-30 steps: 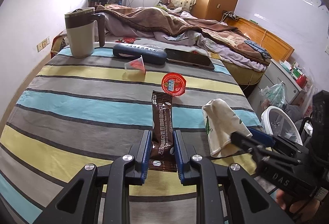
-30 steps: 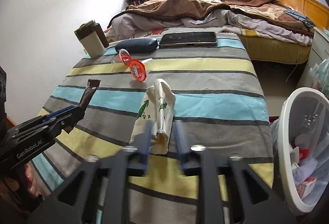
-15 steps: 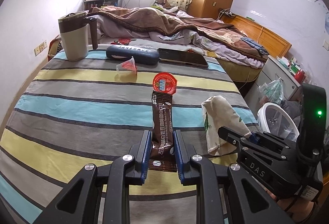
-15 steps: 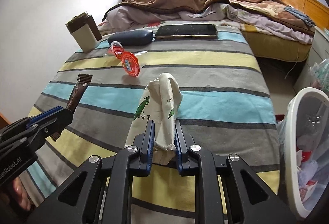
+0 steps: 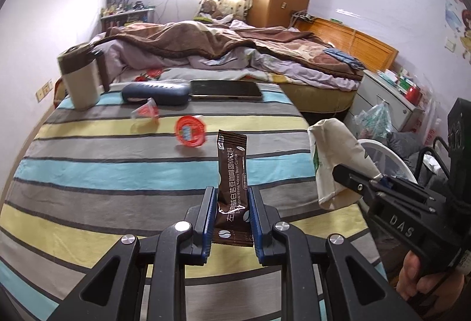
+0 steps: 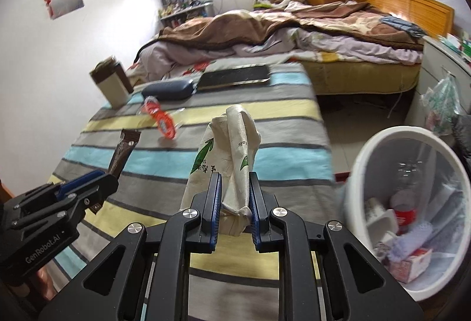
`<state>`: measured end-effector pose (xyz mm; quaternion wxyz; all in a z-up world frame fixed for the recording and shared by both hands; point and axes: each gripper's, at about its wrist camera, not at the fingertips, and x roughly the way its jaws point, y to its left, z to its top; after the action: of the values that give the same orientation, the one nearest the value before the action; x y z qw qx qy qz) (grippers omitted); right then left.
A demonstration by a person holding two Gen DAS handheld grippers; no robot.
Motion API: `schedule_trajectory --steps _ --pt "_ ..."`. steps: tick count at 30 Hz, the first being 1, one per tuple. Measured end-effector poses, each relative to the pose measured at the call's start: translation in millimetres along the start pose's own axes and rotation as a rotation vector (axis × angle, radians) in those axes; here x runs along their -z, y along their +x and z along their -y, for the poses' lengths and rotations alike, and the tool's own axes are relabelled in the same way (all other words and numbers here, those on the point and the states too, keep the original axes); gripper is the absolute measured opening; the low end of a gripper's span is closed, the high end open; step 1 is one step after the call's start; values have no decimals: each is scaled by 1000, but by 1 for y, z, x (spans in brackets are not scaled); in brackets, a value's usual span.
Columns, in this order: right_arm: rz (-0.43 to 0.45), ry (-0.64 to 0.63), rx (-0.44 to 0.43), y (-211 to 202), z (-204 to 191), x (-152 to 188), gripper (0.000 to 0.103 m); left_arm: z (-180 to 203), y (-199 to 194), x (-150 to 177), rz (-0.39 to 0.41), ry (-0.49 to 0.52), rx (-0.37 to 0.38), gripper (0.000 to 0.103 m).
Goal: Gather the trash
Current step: 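Carry the chocolate wrapper and white tissue over the white trash bin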
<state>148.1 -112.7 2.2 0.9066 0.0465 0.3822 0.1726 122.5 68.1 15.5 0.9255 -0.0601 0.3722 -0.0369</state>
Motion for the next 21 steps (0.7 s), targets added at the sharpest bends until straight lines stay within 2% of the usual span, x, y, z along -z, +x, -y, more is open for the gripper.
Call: schedule_trajectory --steps 14,21 --pt "79 83 116 -40 56 3 19 91 2 -14 22 140 107 22" --pt "101 138 187 -58 91 4 20 146 15 -19 19 223 189 22"
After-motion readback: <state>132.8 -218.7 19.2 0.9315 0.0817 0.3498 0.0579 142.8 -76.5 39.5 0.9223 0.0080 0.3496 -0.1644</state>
